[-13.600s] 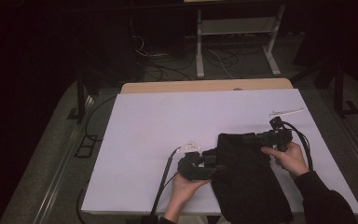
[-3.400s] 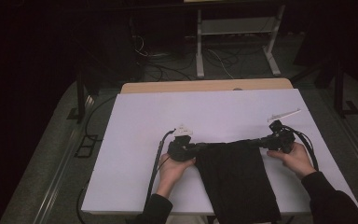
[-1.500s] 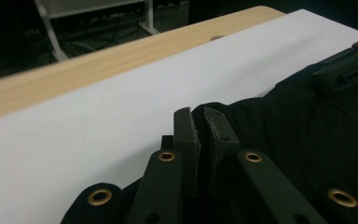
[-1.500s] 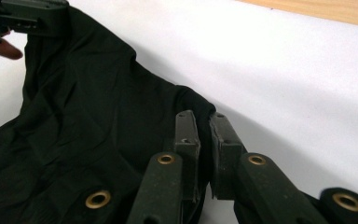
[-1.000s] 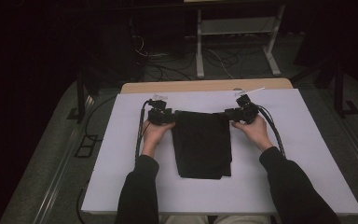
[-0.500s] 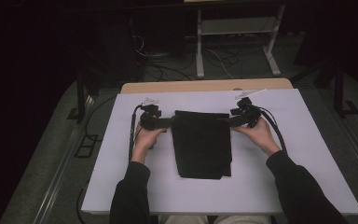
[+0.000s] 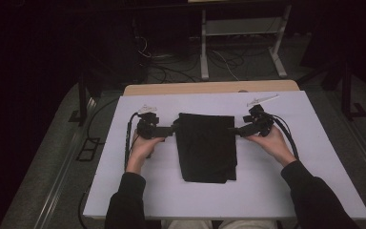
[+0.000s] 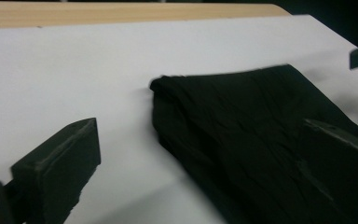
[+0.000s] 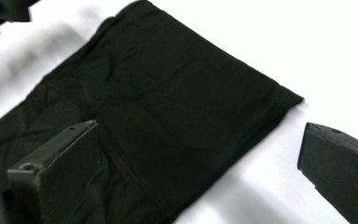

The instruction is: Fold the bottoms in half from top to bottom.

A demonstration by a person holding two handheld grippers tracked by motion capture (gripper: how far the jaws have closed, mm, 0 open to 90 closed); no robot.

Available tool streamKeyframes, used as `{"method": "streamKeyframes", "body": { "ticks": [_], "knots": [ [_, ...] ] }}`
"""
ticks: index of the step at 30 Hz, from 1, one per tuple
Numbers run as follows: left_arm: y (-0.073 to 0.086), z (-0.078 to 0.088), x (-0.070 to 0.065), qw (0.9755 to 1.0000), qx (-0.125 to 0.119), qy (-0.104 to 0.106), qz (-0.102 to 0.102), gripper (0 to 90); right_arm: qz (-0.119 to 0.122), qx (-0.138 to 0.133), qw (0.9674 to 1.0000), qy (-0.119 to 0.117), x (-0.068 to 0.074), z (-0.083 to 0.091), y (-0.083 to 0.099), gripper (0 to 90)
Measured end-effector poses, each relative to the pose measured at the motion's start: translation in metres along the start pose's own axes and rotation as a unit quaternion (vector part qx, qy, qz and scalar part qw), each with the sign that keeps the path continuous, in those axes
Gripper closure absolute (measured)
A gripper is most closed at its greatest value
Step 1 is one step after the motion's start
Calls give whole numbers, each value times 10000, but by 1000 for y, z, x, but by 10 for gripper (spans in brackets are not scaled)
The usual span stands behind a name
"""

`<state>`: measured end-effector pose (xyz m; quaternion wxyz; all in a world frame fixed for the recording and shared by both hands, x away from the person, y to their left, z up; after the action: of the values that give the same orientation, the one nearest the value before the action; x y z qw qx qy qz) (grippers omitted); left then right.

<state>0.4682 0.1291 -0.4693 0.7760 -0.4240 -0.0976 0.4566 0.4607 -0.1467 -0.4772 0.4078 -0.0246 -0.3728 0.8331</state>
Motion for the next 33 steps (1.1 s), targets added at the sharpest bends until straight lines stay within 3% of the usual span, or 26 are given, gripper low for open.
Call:
{"method": "streamKeyframes", "body": {
  "ticks": [7, 13, 25, 33],
  "knots": [
    [3, 9, -10, 9996, 51, 47, -289, 1, -78, -60, 9999, 44, -2, 10, 14, 0],
    [4, 24, -14, 9994, -44, -32, -336, 1, -112, -190, 9997, 48, 0, 22, 24, 0],
    [24, 42, -17, 9987, -27, -158, -480, 1, -131, -333, 9993, 137, 9, 41, 42, 0],
    [33, 51, -25, 9985, -183, -118, -496, 1, -185, -345, 9990, 210, 11, 49, 57, 0]
  ]
}}
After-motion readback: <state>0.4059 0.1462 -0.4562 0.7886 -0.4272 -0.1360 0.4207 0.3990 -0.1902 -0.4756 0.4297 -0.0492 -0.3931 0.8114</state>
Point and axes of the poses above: each handheld gripper's, and its own axes: z roughly backward along the jaws, y roughly out of its underside, x roughly to its left, the point moved 9 cm from there along -z, roughly forward along the jaws, and after that the axes turned 7 degrees about x, right-handed, at the moved point
